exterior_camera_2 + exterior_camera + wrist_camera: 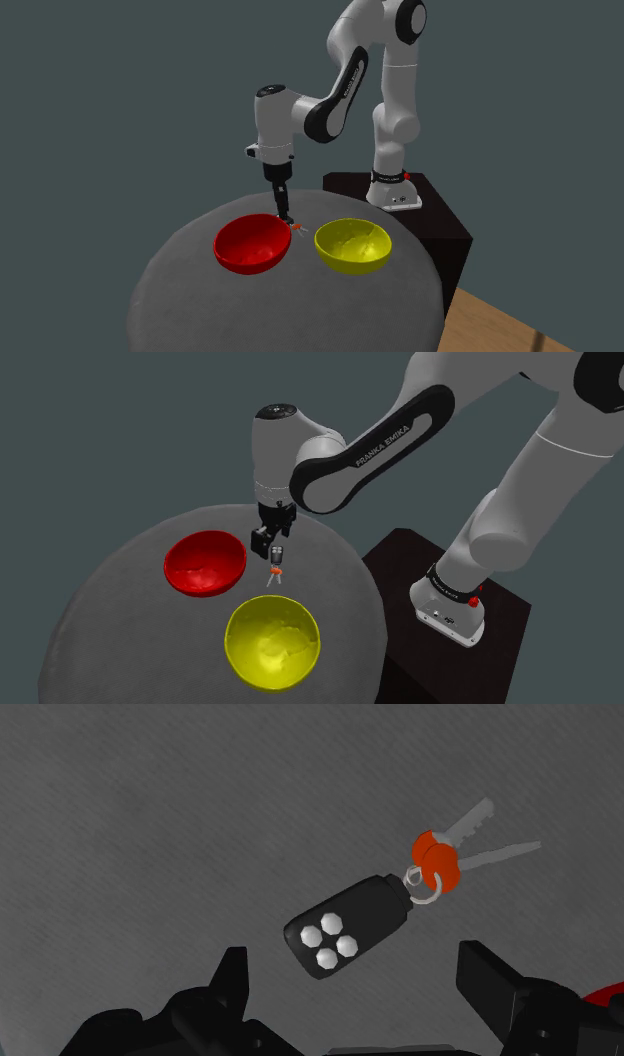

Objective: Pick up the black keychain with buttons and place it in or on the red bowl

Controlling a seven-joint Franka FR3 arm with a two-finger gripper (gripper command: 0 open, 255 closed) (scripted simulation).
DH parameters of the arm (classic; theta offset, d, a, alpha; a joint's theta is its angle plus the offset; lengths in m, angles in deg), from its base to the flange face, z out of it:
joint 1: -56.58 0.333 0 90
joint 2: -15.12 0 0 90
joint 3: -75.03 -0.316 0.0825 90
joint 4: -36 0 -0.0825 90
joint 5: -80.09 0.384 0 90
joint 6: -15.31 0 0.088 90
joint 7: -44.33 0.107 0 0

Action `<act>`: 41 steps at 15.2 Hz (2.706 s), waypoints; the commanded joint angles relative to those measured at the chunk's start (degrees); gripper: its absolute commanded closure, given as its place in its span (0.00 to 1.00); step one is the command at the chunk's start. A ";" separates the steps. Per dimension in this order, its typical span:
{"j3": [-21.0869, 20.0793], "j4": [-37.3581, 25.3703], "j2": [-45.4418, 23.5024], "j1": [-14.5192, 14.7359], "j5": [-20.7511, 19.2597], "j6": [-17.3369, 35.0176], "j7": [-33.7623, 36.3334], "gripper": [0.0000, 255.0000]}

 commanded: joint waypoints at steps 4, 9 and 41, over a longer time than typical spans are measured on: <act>0.23 0.75 -2.40 0.15 -1.94 2.78 1.36 0.00; 0.24 0.75 -2.40 0.16 -1.95 2.78 1.37 0.00; 0.58 -5.93 8.88 -0.18 5.69 -13.53 -4.27 1.00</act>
